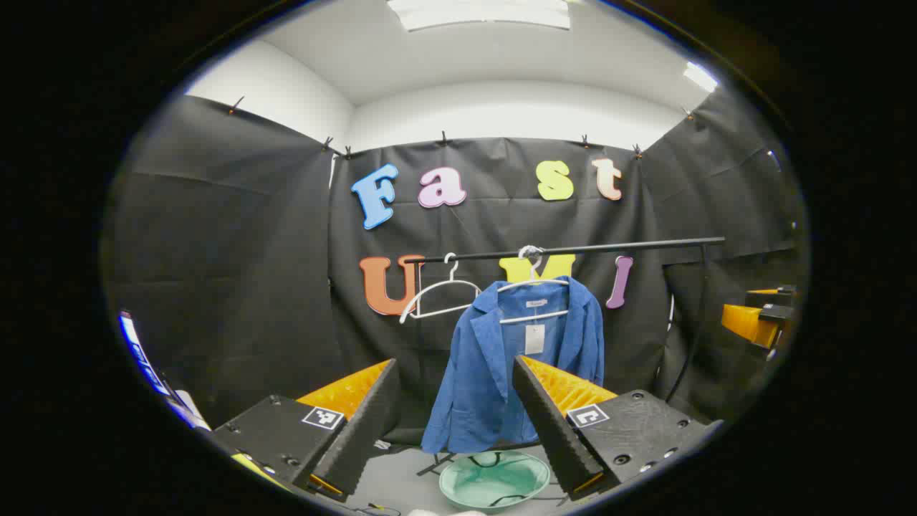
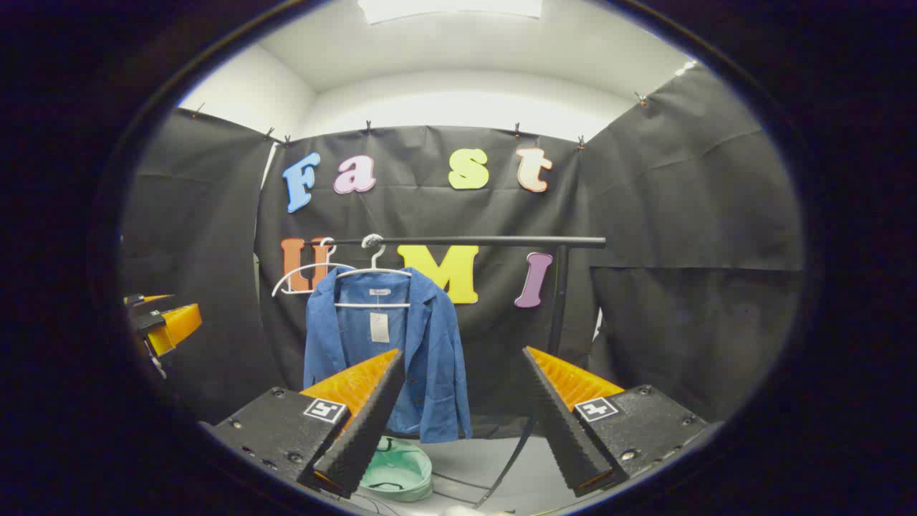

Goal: Grasp the clothes on the hanger with both hands and then place them into the laundry hamper below.

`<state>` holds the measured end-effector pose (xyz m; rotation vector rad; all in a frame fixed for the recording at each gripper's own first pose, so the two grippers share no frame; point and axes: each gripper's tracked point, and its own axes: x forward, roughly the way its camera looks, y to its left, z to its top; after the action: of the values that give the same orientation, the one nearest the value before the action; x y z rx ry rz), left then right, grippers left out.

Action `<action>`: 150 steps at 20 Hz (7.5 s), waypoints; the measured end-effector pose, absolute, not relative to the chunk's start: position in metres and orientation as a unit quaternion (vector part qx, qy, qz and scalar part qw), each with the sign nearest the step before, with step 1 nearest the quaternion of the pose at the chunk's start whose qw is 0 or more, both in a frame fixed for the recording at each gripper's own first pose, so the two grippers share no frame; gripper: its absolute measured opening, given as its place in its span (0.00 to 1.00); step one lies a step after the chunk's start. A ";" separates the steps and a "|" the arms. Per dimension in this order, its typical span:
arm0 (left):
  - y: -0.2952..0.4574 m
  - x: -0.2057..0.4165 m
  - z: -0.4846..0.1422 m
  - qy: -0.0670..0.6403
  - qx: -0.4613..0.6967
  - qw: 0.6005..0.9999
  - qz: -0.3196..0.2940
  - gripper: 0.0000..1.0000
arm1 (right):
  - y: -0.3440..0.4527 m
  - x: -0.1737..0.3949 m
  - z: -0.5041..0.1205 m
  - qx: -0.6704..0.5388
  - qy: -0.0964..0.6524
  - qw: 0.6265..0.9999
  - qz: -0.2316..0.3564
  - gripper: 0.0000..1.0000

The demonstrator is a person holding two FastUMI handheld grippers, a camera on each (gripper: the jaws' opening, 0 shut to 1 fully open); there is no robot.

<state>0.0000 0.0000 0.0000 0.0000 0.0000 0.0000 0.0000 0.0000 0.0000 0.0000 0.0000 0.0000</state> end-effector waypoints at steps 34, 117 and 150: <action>-0.053 0.119 -0.030 0.002 0.008 1.000 -0.001 0.98 | 0.036 0.149 -0.033 -0.028 0.037 0.997 0.068 1.00; 0.034 0.391 -0.046 -0.024 -0.429 0.894 -0.127 0.00 | 0.027 0.451 0.010 0.623 0.005 0.644 0.444 0.05; 0.021 0.392 -0.032 0.007 -0.482 0.855 -0.193 0.00 | -0.001 0.477 0.015 0.646 0.022 0.634 0.425 0.05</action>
<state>0.3919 0.0205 -0.0322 -1.0140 0.0148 -0.4060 0.4774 -0.0009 0.0147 1.4763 0.0511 0.9719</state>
